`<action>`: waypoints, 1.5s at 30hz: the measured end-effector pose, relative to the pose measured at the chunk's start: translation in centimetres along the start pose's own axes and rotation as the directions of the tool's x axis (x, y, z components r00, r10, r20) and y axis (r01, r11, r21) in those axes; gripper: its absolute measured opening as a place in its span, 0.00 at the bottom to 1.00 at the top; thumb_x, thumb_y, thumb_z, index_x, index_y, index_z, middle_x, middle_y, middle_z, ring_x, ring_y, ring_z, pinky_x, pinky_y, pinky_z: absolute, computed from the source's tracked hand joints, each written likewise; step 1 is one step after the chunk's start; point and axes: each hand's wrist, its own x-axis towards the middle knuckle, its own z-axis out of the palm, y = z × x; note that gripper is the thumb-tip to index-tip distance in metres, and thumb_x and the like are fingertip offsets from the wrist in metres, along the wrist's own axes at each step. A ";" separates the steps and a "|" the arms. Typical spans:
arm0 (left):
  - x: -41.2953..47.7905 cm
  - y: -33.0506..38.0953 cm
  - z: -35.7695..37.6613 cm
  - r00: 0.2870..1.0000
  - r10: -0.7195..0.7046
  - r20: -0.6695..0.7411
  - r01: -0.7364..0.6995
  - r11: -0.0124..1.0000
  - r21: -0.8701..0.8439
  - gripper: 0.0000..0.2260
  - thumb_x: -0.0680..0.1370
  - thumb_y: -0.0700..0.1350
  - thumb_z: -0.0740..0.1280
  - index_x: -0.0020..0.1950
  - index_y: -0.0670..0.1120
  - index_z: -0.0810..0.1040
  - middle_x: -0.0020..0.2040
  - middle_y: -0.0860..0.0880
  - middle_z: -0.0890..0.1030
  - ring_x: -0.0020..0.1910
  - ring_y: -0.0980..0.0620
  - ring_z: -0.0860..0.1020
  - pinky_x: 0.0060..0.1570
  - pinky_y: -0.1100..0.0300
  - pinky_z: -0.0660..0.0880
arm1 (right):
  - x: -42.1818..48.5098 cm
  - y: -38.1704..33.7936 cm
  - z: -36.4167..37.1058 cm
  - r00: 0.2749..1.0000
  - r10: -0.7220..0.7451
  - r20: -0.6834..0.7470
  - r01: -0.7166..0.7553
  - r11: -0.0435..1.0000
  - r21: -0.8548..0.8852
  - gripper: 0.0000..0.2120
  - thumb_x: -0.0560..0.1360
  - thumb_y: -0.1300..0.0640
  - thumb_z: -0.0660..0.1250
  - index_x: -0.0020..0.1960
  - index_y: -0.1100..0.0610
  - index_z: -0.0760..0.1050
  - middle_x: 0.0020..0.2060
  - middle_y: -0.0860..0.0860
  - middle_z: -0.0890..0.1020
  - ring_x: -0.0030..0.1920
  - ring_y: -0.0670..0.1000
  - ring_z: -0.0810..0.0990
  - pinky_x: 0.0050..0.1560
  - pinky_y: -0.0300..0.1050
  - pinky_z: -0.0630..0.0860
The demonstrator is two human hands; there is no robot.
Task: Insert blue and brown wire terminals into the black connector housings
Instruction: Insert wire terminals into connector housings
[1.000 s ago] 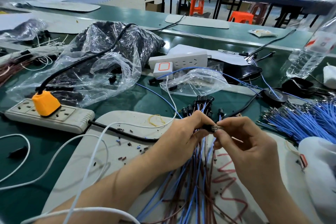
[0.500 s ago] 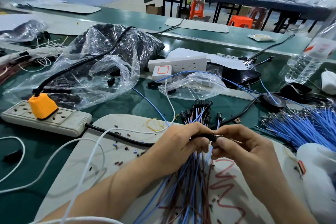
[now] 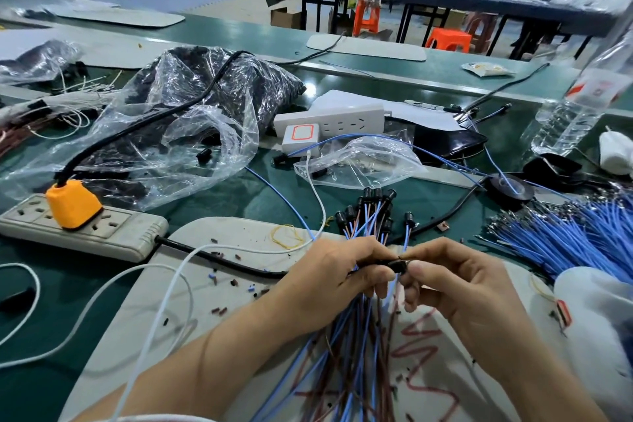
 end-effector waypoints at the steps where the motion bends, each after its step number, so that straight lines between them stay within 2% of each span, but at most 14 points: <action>1: 0.0 0.0 0.0 1.000 -0.008 0.011 0.008 1.000 -0.004 0.09 0.77 0.45 0.65 0.51 0.41 0.80 0.38 0.52 0.82 0.40 0.52 0.81 0.49 0.56 0.74 | 0.0 0.0 0.0 1.000 -0.019 -0.004 0.019 0.999 -0.035 0.07 0.61 0.62 0.70 0.39 0.63 0.82 0.29 0.61 0.80 0.27 0.54 0.77 0.30 0.41 0.77; 4: -0.1 -0.1 0.0 1.000 -0.024 0.021 0.024 1.000 -0.015 0.08 0.78 0.44 0.65 0.50 0.40 0.80 0.35 0.56 0.79 0.34 0.61 0.77 0.53 0.48 0.74 | -0.2 0.1 0.0 0.996 -0.085 -0.022 0.082 0.988 -0.130 0.05 0.62 0.63 0.71 0.37 0.63 0.81 0.31 0.61 0.82 0.28 0.54 0.80 0.30 0.40 0.78; 8: -0.1 0.1 0.0 0.999 -0.031 0.025 0.032 0.999 -0.032 0.10 0.78 0.45 0.64 0.50 0.39 0.80 0.34 0.58 0.77 0.32 0.60 0.76 0.53 0.46 0.74 | -0.1 0.1 -0.3 0.999 -0.043 -0.006 0.042 0.991 -0.130 0.05 0.62 0.64 0.71 0.37 0.64 0.81 0.31 0.60 0.82 0.29 0.54 0.81 0.32 0.41 0.79; 10: -0.1 0.1 0.0 0.998 -0.045 0.052 0.046 0.999 -0.025 0.10 0.78 0.46 0.64 0.50 0.40 0.80 0.33 0.60 0.77 0.31 0.61 0.75 0.52 0.49 0.75 | -0.1 0.1 -0.5 1.000 -0.009 0.012 0.010 0.993 -0.115 0.04 0.63 0.64 0.70 0.37 0.64 0.81 0.30 0.60 0.81 0.29 0.54 0.80 0.32 0.41 0.79; 13: 0.0 0.0 0.0 0.996 -0.055 0.067 0.052 0.998 0.034 0.11 0.77 0.48 0.65 0.53 0.43 0.80 0.39 0.55 0.82 0.36 0.59 0.78 0.46 0.58 0.76 | 0.0 0.2 -0.4 0.999 -0.042 0.005 0.043 0.993 -0.106 0.02 0.68 0.70 0.69 0.38 0.66 0.78 0.30 0.58 0.81 0.28 0.54 0.78 0.31 0.41 0.78; 17: 0.2 0.0 -0.2 1.000 0.009 0.001 -0.009 0.995 0.103 0.10 0.73 0.46 0.70 0.51 0.42 0.82 0.42 0.50 0.84 0.40 0.60 0.78 0.44 0.71 0.71 | -0.1 0.5 0.6 0.971 -0.239 -0.012 0.226 0.933 -0.280 0.08 0.70 0.74 0.68 0.39 0.62 0.76 0.30 0.55 0.81 0.27 0.50 0.79 0.32 0.39 0.78; 19: 0.2 0.1 -0.2 0.999 0.005 -0.050 -0.001 0.997 0.084 0.08 0.75 0.45 0.69 0.50 0.42 0.80 0.43 0.51 0.84 0.41 0.60 0.79 0.46 0.68 0.73 | -0.2 0.3 0.6 0.908 -0.403 -0.110 0.349 0.876 -0.332 0.10 0.70 0.74 0.68 0.39 0.60 0.75 0.29 0.55 0.79 0.27 0.50 0.77 0.31 0.38 0.77; 22: 0.0 0.3 -0.1 0.994 -0.010 -0.107 0.007 0.999 -0.035 0.06 0.78 0.43 0.65 0.53 0.45 0.76 0.50 0.51 0.84 0.49 0.57 0.82 0.52 0.57 0.77 | -0.2 0.1 -0.1 0.793 -0.567 -0.223 0.455 0.795 -0.402 0.14 0.72 0.74 0.66 0.41 0.55 0.74 0.31 0.54 0.76 0.28 0.52 0.74 0.31 0.39 0.75; 25: -0.1 1.2 0.3 0.994 0.022 -0.103 -0.038 0.988 -0.150 0.07 0.79 0.39 0.63 0.54 0.49 0.70 0.58 0.52 0.80 0.60 0.59 0.78 0.58 0.57 0.76 | -0.2 0.9 0.4 0.762 -0.631 -0.145 0.493 0.711 -0.501 0.13 0.73 0.68 0.68 0.41 0.50 0.77 0.34 0.47 0.78 0.31 0.49 0.75 0.33 0.37 0.74; 28: -0.2 1.6 0.4 0.990 0.060 -0.126 -0.080 0.984 -0.161 0.07 0.79 0.41 0.63 0.53 0.50 0.68 0.62 0.51 0.78 0.62 0.59 0.76 0.59 0.60 0.75 | -0.1 1.7 1.1 0.793 -0.609 -0.027 0.493 0.667 -0.559 0.12 0.72 0.64 0.66 0.44 0.48 0.80 0.38 0.44 0.80 0.37 0.46 0.80 0.38 0.38 0.77; 32: -0.1 2.0 0.2 0.973 0.128 -0.194 -0.151 0.982 -0.111 0.09 0.76 0.41 0.68 0.51 0.50 0.70 0.65 0.50 0.75 0.62 0.55 0.77 0.59 0.57 0.75 | -0.1 2.4 1.6 0.856 -0.515 0.054 0.468 0.726 -0.504 0.09 0.70 0.61 0.70 0.47 0.49 0.79 0.40 0.47 0.81 0.39 0.46 0.81 0.41 0.38 0.79; 36: -0.1 2.1 0.3 0.941 0.229 -0.251 -0.241 0.970 -0.020 0.09 0.74 0.42 0.70 0.49 0.47 0.73 0.53 0.48 0.79 0.51 0.53 0.78 0.53 0.60 0.74 | 0.1 2.6 1.9 0.856 -0.513 0.066 0.473 0.723 -0.504 0.09 0.69 0.60 0.70 0.43 0.46 0.77 0.36 0.45 0.79 0.37 0.41 0.78 0.39 0.29 0.73; 40: -0.1 1.9 0.4 0.913 0.243 -0.327 -0.242 0.969 0.044 0.09 0.72 0.40 0.73 0.46 0.41 0.75 0.43 0.49 0.75 0.40 0.55 0.75 0.43 0.64 0.73 | -0.1 2.4 1.8 0.818 -0.571 0.067 0.496 0.643 -0.583 0.03 0.71 0.50 0.71 0.43 0.45 0.78 0.34 0.45 0.80 0.35 0.42 0.79 0.38 0.29 0.72; 45: -0.1 2.1 0.3 0.928 0.203 -0.314 -0.187 0.979 0.080 0.09 0.71 0.41 0.74 0.44 0.38 0.78 0.40 0.46 0.76 0.37 0.55 0.73 0.40 0.64 0.72 | 0.0 2.6 1.7 0.767 -0.626 0.138 0.538 0.512 -0.670 0.08 0.73 0.55 0.66 0.43 0.58 0.81 0.35 0.48 0.78 0.35 0.45 0.76 0.38 0.32 0.72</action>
